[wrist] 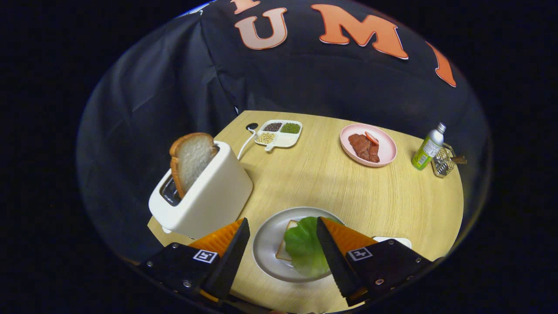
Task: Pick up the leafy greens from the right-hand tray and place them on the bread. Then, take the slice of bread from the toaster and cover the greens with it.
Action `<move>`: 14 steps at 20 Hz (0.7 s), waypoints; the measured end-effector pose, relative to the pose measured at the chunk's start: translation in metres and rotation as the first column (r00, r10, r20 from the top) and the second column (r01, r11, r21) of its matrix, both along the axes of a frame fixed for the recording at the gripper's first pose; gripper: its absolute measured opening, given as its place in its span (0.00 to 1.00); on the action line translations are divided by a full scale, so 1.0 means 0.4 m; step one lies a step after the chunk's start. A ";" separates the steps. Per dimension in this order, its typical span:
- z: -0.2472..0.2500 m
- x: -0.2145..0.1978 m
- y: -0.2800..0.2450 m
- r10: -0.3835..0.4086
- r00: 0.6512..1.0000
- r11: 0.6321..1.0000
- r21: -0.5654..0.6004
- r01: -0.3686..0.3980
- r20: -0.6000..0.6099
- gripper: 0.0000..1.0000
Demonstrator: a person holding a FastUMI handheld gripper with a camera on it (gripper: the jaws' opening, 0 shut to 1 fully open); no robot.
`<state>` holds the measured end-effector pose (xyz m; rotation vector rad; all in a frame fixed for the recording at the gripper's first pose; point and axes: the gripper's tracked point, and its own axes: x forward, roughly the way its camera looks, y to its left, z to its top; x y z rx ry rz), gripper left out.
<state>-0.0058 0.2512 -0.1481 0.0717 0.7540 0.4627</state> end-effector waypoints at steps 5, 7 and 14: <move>0.098 0.024 0.111 0.047 0.999 0.999 -0.011 -0.047 0.002 0.93; 0.124 0.038 0.156 0.061 0.998 0.998 -0.016 -0.061 -0.012 0.93; 0.200 0.110 0.301 0.068 0.989 0.997 0.035 -0.064 -0.132 0.92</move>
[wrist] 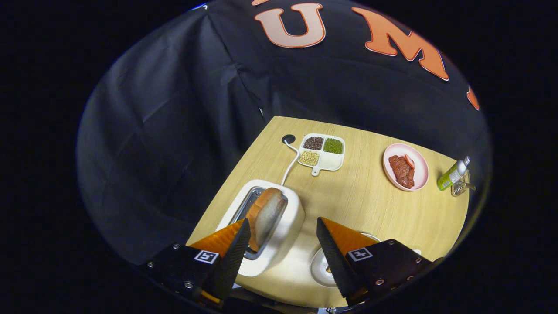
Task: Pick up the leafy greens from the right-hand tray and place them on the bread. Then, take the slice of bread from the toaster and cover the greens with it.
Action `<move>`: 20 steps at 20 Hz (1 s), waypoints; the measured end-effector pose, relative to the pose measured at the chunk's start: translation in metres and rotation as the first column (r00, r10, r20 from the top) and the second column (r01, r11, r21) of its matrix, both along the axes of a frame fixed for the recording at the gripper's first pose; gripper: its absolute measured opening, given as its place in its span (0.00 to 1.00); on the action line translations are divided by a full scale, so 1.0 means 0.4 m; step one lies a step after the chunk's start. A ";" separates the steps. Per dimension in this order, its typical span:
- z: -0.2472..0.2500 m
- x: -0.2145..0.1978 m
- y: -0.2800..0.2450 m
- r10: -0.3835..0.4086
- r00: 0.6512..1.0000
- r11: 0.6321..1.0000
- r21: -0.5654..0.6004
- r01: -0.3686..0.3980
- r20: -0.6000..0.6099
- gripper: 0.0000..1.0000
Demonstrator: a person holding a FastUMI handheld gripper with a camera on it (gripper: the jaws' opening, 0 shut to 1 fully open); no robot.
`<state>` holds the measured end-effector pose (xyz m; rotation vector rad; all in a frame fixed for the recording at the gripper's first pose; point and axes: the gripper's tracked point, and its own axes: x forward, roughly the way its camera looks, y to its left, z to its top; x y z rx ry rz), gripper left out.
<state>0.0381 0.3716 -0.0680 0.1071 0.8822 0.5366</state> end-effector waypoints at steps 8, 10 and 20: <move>-0.027 0.072 0.086 -0.008 0.993 0.994 -0.108 -0.005 -0.120 0.82; -0.059 0.074 0.095 -0.012 0.985 0.990 -0.137 -0.012 -0.175 0.75; -0.126 0.046 0.097 -0.015 0.957 0.976 -0.211 -0.049 -0.289 0.13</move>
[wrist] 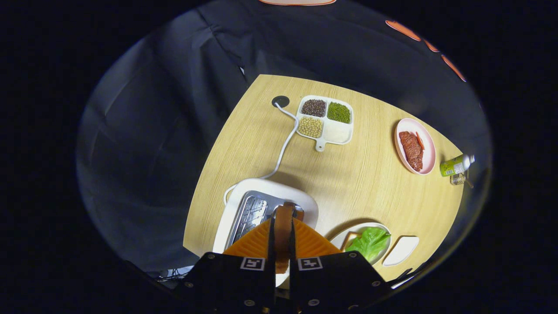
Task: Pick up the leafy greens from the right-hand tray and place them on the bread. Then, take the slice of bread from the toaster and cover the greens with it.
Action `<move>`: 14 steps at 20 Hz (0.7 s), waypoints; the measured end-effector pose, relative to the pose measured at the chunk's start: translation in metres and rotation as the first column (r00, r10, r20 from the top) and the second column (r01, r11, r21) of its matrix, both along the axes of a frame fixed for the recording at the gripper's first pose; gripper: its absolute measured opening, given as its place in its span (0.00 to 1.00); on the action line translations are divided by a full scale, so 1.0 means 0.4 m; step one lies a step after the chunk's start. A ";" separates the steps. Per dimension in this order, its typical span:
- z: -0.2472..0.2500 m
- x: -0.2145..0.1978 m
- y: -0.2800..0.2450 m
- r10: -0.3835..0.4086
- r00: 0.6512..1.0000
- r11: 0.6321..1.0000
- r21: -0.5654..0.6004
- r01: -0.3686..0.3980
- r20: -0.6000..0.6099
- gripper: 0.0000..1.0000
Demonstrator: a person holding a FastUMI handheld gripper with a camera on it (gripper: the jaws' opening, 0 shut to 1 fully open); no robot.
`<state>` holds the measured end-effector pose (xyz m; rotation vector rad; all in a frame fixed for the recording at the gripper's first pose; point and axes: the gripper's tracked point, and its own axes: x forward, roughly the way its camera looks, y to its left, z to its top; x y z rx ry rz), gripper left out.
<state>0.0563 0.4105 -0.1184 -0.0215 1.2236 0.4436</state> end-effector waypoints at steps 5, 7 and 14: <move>0.015 -0.035 -0.023 -0.030 1.000 0.997 0.073 0.030 -0.008 0.11; 0.033 -0.037 -0.026 -0.068 0.998 0.989 0.129 0.069 -0.010 0.08; 0.158 -0.041 -0.110 -0.165 0.984 0.936 0.324 0.135 0.065 0.06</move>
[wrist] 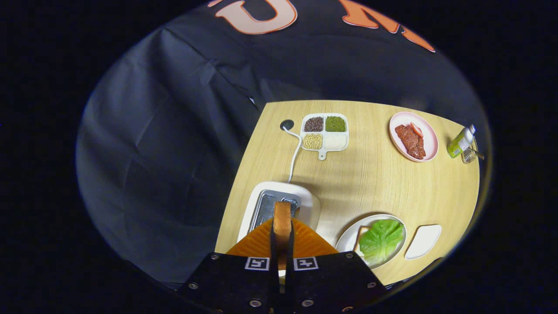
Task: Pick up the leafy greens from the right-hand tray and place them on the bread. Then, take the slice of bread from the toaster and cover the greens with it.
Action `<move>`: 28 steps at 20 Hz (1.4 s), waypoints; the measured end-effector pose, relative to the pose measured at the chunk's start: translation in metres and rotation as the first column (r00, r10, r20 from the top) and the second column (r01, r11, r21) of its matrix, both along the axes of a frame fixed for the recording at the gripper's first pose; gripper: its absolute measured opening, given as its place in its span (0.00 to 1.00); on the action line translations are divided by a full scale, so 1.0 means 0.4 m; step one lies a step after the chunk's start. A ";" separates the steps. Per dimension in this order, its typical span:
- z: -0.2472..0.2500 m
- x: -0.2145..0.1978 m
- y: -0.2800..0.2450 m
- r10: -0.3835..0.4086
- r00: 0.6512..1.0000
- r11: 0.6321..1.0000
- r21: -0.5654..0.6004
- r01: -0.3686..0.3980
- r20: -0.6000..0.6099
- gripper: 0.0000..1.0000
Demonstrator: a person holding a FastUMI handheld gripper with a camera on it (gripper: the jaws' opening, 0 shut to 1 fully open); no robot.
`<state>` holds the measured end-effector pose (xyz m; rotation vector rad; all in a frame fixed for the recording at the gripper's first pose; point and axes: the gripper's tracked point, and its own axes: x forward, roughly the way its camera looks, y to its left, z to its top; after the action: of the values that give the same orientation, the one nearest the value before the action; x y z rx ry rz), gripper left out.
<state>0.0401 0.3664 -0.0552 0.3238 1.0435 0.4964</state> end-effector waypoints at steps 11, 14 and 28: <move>0.020 -0.021 -0.325 -0.227 0.972 0.952 0.226 0.207 0.067 0.06; -0.040 -0.031 -0.405 -0.275 0.958 0.933 0.262 0.246 0.077 0.06; -0.409 -0.120 -0.421 -0.326 0.938 0.833 0.434 0.344 -0.117 0.06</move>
<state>-0.0077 0.1981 -0.2189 0.9188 0.8732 0.4079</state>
